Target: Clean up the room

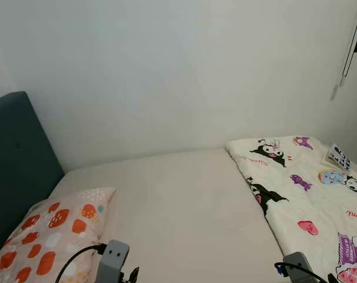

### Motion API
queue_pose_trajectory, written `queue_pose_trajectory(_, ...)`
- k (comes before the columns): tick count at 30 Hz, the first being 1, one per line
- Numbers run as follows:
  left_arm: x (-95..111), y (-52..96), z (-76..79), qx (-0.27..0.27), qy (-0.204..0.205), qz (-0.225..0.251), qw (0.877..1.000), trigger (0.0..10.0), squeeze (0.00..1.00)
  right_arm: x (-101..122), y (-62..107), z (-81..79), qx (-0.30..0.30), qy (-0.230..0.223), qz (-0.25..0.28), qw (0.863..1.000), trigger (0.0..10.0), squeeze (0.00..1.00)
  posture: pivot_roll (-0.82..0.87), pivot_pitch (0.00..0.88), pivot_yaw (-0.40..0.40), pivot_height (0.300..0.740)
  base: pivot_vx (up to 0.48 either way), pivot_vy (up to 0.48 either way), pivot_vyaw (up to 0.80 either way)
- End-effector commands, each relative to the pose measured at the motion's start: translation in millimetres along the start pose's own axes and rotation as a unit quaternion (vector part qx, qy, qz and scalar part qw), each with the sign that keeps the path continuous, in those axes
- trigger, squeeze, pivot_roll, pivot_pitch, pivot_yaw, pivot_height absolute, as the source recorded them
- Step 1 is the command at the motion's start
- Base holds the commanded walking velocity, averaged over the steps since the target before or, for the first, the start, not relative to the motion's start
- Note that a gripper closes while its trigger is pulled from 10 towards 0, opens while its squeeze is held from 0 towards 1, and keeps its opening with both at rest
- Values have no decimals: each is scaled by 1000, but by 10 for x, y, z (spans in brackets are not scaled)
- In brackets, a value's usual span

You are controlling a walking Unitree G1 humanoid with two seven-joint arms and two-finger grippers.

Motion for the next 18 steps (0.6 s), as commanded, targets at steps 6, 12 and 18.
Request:
queue_pose_trajectory(6, -44, 4, -26, 3, 3, -7, 1000, 10000, 0, -38, 20, -28, 5, -6, -4, 1000, 10000, 0, -75, 102, 61, 740, 0, 0, 0)
queue_pose_trajectory(12, -46, 9, -32, 2, 1, -7, 1000, 10000, 0, -35, 17, -29, 5, -6, -5, 1000, 10000, 0, -74, 100, 61, 740, 0, 0, 0)
queue_pose_trajectory(18, -50, 13, -35, 3, 1, -7, 1000, 10000, 0, -34, 17, -28, 5, -6, -5, 1000, 10000, 0, -74, 100, 61, 740, 0, 0, 0)
Point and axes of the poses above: a point about 5 cm out from each wrist's last joint towards the gripper, its own y axis pointing back from the gripper into the wrist, its own x axis along the axis of the wrist's last joint, z = x × y, the point moved 6 cm from there along -y, pointing out of the wrist towards the gripper, and after that the axes turned 3 degrees about -y, right-handed, at the moved point
